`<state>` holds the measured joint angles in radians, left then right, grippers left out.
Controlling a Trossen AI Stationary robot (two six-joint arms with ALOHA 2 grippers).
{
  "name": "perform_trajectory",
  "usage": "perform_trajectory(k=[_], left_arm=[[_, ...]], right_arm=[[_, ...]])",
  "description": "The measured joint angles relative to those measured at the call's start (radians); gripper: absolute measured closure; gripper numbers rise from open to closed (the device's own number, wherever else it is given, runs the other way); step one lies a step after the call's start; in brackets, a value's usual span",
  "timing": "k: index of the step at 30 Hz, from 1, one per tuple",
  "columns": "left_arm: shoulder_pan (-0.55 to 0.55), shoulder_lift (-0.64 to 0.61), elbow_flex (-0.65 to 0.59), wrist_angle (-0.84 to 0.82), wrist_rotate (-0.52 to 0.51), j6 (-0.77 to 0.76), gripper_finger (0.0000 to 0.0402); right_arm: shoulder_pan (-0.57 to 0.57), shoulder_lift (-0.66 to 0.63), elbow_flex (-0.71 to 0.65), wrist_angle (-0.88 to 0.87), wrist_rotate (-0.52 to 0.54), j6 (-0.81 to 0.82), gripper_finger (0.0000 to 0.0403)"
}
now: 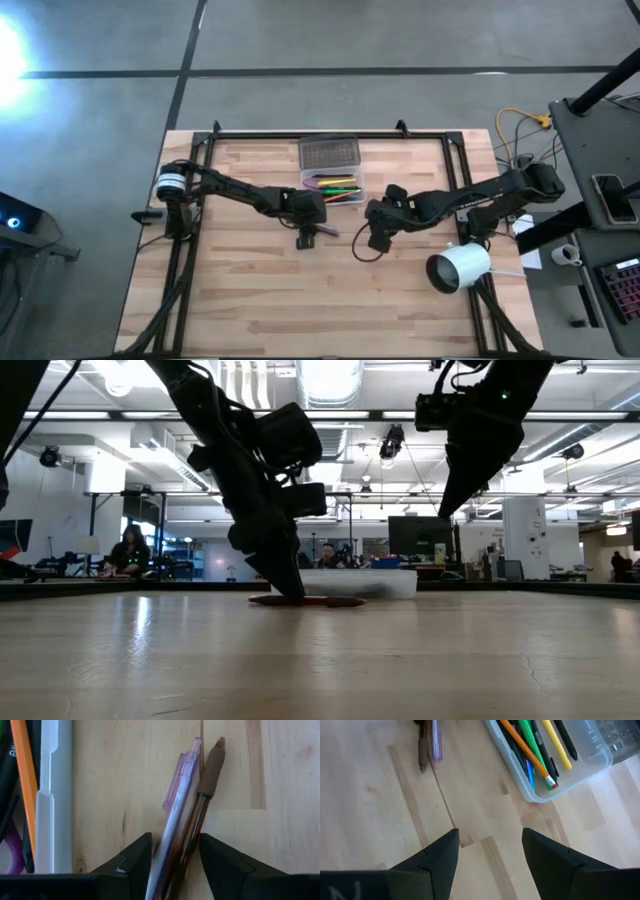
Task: Pick & place school supplies into a supply box
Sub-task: Put the purple pen into the black supply box
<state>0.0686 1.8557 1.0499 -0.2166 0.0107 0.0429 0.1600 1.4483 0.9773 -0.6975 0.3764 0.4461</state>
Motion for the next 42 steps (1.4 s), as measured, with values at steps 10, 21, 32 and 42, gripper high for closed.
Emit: perform_trajectory(k=[10,21,32,42], left_arm=[[-0.002,-0.039,-0.004,-0.011,0.037,0.001,0.0316],[-0.002,-0.111,-0.005,-0.046,0.043,-0.003,0.0340],[-0.009,-0.044,-0.006,-0.035,0.043,-0.003,0.0350],[-0.009,0.014,-0.004,-0.025,0.045,0.000,0.0357]], right_arm=[[0.000,0.000,0.000,-0.002,0.020,0.015,0.0193],[-0.001,0.000,-0.001,0.001,0.020,0.019,0.0193],[-0.001,0.000,-0.001,0.007,0.019,0.019,0.0193],[-0.001,0.001,-0.001,0.008,0.019,0.019,0.0193]])
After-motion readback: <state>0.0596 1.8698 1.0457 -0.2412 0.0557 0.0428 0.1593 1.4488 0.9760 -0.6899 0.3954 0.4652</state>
